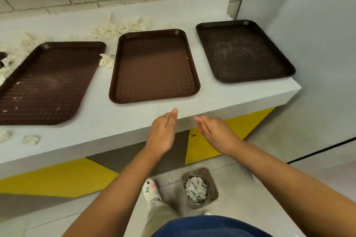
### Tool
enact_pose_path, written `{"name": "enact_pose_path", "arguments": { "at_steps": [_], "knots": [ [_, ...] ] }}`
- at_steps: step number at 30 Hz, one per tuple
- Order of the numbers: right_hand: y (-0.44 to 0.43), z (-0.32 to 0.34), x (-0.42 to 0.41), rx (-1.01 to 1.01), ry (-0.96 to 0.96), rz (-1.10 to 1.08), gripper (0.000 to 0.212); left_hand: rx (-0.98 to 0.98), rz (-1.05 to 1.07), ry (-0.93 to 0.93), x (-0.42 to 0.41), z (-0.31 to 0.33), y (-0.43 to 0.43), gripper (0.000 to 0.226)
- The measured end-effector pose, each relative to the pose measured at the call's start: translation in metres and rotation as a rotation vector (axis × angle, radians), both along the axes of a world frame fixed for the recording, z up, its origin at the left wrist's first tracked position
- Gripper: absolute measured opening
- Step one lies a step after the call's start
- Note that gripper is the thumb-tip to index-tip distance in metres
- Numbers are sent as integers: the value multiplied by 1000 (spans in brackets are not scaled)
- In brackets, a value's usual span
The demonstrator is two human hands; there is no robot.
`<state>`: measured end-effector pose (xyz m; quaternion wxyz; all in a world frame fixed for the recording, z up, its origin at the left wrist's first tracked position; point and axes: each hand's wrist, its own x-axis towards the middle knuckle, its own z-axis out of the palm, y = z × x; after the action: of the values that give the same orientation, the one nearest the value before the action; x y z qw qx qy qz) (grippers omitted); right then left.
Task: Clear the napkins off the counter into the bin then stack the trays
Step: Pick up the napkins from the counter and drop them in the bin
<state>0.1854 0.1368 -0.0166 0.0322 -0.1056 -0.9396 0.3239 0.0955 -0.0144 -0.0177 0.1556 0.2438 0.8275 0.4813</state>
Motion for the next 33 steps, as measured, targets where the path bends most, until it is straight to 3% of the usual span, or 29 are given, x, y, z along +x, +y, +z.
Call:
{"name": "enact_pose_path", "arguments": {
  "at_steps": [6, 12, 15, 20, 25, 30, 33],
  "knots": [
    [9, -59, 52, -154, -240, 0, 27, -132, -82, -250, 51, -39, -3, 46],
    [18, -116, 76, -119, -533, -10, 24, -343, -104, -506, 55, -61, -5, 41],
    [21, -127, 86, -139, -601, -24, 40, -377, -119, -564, 54, -74, -4, 38],
    [29, -136, 91, -215, -546, -119, 37, -347, -104, -589, 66, -104, -6, 22],
    [43, -133, 100, -258, -463, -191, 25, -386, -101, -630, 77, -126, 1, 21],
    [62, -127, 105, -208, -424, -210, 24, -413, -121, -744, 83, -134, 10, 43],
    [66, -123, 105, -214, -395, -207, 23, -431, -128, -767, 84, -132, 14, 40]
  ]
}}
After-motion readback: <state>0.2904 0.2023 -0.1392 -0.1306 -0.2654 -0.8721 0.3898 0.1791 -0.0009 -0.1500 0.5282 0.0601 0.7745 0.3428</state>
